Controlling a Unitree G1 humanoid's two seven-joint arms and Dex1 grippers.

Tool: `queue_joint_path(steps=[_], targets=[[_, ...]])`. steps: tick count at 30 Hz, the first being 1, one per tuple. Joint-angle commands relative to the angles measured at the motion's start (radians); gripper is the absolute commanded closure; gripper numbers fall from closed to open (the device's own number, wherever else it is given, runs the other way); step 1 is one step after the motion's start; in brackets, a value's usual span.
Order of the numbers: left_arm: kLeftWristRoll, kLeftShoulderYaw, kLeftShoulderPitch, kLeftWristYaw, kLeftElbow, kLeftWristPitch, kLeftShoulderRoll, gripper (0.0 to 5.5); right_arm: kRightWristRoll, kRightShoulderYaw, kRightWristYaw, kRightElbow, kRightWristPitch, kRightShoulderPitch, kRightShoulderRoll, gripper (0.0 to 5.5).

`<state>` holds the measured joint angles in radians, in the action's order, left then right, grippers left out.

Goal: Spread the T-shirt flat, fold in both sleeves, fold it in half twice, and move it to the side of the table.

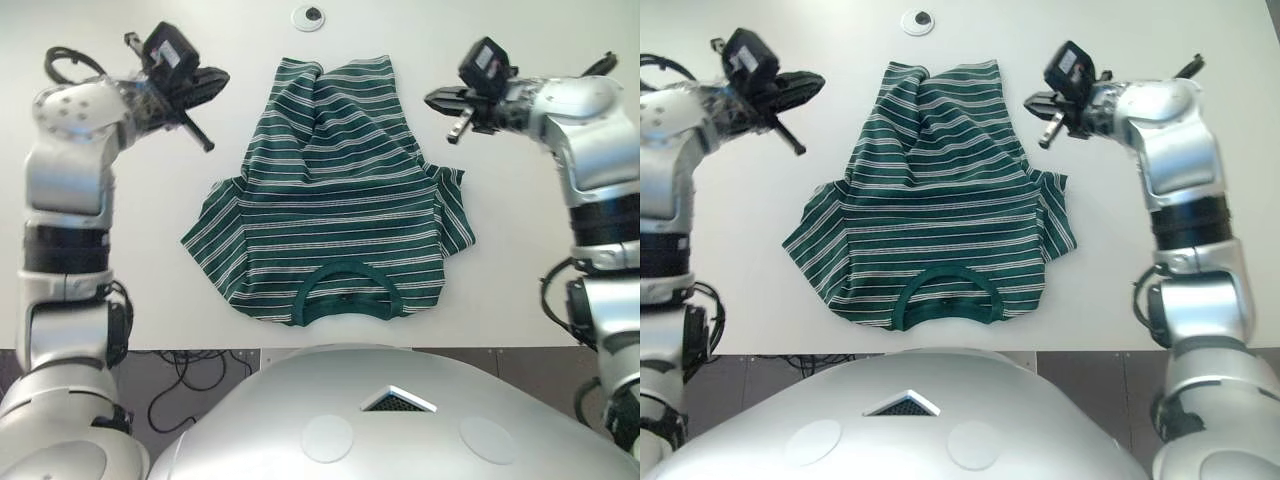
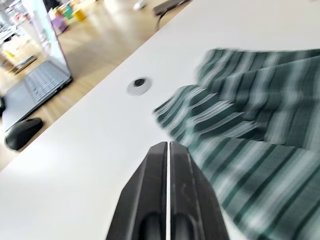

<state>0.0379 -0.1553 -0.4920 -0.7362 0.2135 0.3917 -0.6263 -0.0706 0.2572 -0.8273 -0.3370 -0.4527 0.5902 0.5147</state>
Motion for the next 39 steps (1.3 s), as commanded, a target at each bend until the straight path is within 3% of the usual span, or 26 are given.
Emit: queue_joint_path(steps=[1,6,12,21,29,35,39], targets=[[-0.13,-0.115,-0.212,0.098,0.429,-0.192,0.184,5.48,0.049,0.018,0.119,-0.314,0.119,0.164,-0.199,5.5],[-0.181,-0.113,-0.328,0.172,0.834,-0.314,0.31,5.48,0.119,0.054,0.158,-0.529,0.227,0.204,-0.313,5.5],[-0.236,-0.125,-0.32,0.203,0.993,-0.326,0.324,5.48,0.18,0.057,0.201,-0.652,0.255,0.201,-0.342,5.5],[-0.234,-0.085,-0.273,0.24,0.986,-0.312,0.233,5.48,0.193,0.021,0.22,-0.589,0.197,0.105,-0.239,5.5],[-0.223,-0.044,-0.273,0.275,0.977,-0.338,0.257,5.48,0.2,0.041,0.206,-0.44,0.141,0.064,-0.222,5.5],[-0.25,-0.095,-0.25,0.151,0.863,-0.242,0.248,5.48,0.228,0.116,0.085,-0.166,0.024,-0.04,-0.152,5.5],[-0.262,-0.122,-0.198,0.105,0.753,-0.18,0.237,5.48,0.22,0.099,0.121,-0.15,0.001,-0.051,-0.157,5.5]])
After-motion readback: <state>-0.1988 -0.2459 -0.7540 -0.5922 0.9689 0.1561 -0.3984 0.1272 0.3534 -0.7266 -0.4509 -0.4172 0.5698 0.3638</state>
